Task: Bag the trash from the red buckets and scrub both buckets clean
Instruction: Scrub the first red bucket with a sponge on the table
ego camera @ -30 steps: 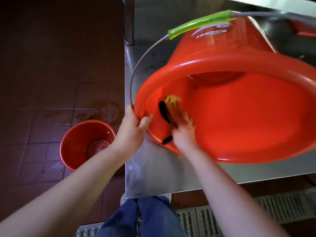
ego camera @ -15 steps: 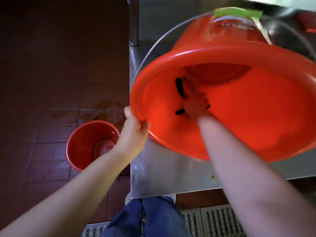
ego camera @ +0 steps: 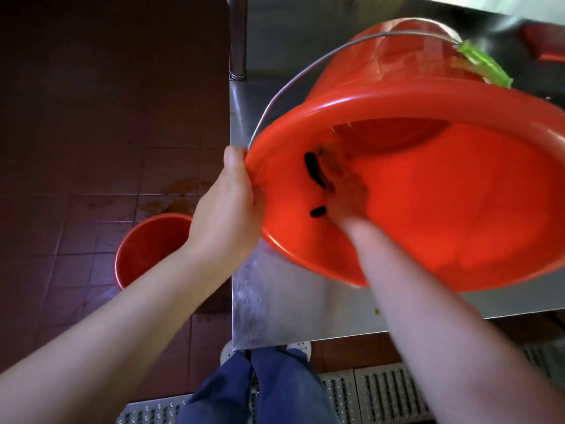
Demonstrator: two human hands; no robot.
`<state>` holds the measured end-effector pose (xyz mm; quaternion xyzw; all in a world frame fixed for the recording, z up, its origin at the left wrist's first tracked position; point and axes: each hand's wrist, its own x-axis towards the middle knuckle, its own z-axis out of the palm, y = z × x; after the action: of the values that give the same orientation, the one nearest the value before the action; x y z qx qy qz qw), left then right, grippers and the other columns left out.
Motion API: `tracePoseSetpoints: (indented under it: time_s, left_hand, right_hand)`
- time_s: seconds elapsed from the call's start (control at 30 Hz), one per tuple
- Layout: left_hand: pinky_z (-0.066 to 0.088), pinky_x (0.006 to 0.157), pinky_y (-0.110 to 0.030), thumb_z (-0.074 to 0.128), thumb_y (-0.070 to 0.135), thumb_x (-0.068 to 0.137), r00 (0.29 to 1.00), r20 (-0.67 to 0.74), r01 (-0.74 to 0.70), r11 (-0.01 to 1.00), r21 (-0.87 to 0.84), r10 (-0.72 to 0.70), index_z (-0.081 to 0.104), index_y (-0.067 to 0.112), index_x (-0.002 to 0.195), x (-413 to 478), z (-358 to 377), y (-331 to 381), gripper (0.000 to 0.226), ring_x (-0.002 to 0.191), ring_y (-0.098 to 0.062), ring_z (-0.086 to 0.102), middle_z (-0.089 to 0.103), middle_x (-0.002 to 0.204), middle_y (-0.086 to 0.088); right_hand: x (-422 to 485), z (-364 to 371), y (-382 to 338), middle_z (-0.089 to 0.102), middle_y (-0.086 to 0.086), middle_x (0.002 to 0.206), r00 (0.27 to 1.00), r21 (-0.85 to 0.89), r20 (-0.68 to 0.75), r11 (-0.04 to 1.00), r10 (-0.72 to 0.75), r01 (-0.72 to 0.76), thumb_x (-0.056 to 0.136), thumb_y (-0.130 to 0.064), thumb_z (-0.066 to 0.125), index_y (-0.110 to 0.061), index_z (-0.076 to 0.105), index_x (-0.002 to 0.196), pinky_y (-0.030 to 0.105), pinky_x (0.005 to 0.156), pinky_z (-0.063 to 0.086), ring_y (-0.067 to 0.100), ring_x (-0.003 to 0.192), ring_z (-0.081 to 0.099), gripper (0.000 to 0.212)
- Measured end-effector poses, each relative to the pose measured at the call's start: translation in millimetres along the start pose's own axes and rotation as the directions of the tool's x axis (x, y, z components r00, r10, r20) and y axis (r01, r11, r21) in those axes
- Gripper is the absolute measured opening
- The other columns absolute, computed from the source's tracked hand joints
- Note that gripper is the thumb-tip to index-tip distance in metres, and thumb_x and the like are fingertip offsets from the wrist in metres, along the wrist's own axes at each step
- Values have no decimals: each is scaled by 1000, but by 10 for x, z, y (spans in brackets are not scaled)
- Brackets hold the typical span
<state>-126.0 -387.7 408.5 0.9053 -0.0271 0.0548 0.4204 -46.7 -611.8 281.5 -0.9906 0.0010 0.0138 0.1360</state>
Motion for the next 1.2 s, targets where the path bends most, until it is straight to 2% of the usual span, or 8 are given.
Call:
tracePoseSetpoints:
  time_s: [0.17, 0.27, 0.47, 0.6, 0.73, 0.93, 1.07, 1.2]
  left_hand:
    - [47, 69, -26, 58, 14, 89, 1000, -15, 19, 960, -279, -25, 35, 28, 109, -13, 125, -116, 34, 82, -6, 57, 53, 93, 16]
    - [50, 70, -38, 57, 16, 90, 964, 162, 252, 922, -296, -211, 32, 32, 96, -167, 405, -278, 30, 87, -27, 63, 57, 86, 5]
    - [46, 79, -41, 51, 5, 91, 946, 179, 315, 901, -299, -271, 28, 18, 104, -236, 506, -294, 29, 94, -31, 58, 53, 88, 2]
    - [46, 82, -44, 49, 5, 92, 952, 152, 300, 911, -282, -266, 25, 17, 105, -225, 482, -277, 30, 97, -33, 56, 50, 88, 5]
    - [47, 75, -49, 48, 17, 93, 982, 113, 169, 970, -175, -151, 20, 24, 100, -176, 307, -269, 30, 90, -38, 58, 57, 97, -11]
    - [35, 58, -35, 51, 21, 92, 999, 32, -23, 999, -33, 24, 21, 28, 101, -31, 31, -128, 33, 70, -26, 54, 51, 83, 7]
    - [50, 71, -29, 64, 19, 86, 993, 20, 118, 931, -346, -118, 30, 24, 110, -74, 234, -243, 42, 71, 1, 55, 55, 89, 13]
    - [50, 85, -46, 54, 19, 91, 912, 301, 360, 893, -270, -277, 28, 27, 108, -285, 523, -334, 33, 92, -22, 63, 63, 99, -3]
  right_hand:
    - [315, -270, 256, 9, -5, 160, 991, -171, -15, 976, 136, -136, 89, -6, 44, -39, 19, 148, 41, 104, 30, 38, 128, 37, 72]
    - [295, -192, 177, 4, -5, 160, 978, -163, 19, 966, 208, -203, 91, -10, 41, -41, 16, 148, 41, 105, 28, 37, 129, 37, 70]
    - [-467, -69, -527, 1, -9, 160, 966, 223, 90, 940, 242, -256, 94, -13, 47, -42, 14, 147, 41, 108, 18, 31, 138, 23, 68]
    - [-1261, 1, -910, 10, -13, 158, 997, 375, -40, 926, 65, -46, 92, -5, 45, -50, 26, 141, 29, 100, 15, 25, 125, 29, 69]
    - [-902, -19, -535, 10, -7, 159, 997, 163, 2, 984, 72, -71, 88, -5, 50, -41, 27, 145, 39, 100, 26, 33, 126, 34, 72]
    - [150, -269, 260, 10, -3, 160, 997, -255, 61, 967, 44, -27, 88, -12, 56, -38, 20, 148, 44, 97, 38, 38, 123, 43, 75]
    - [359, -271, 360, 7, 0, 160, 990, -305, 90, 949, 111, -78, 86, -17, 61, -35, 15, 150, 43, 104, 30, 39, 131, 35, 81]
    - [204, -262, 129, 2, -1, 160, 991, -160, 56, 981, 119, -108, 94, -13, 43, -35, 16, 150, 41, 103, 30, 37, 134, 33, 67]
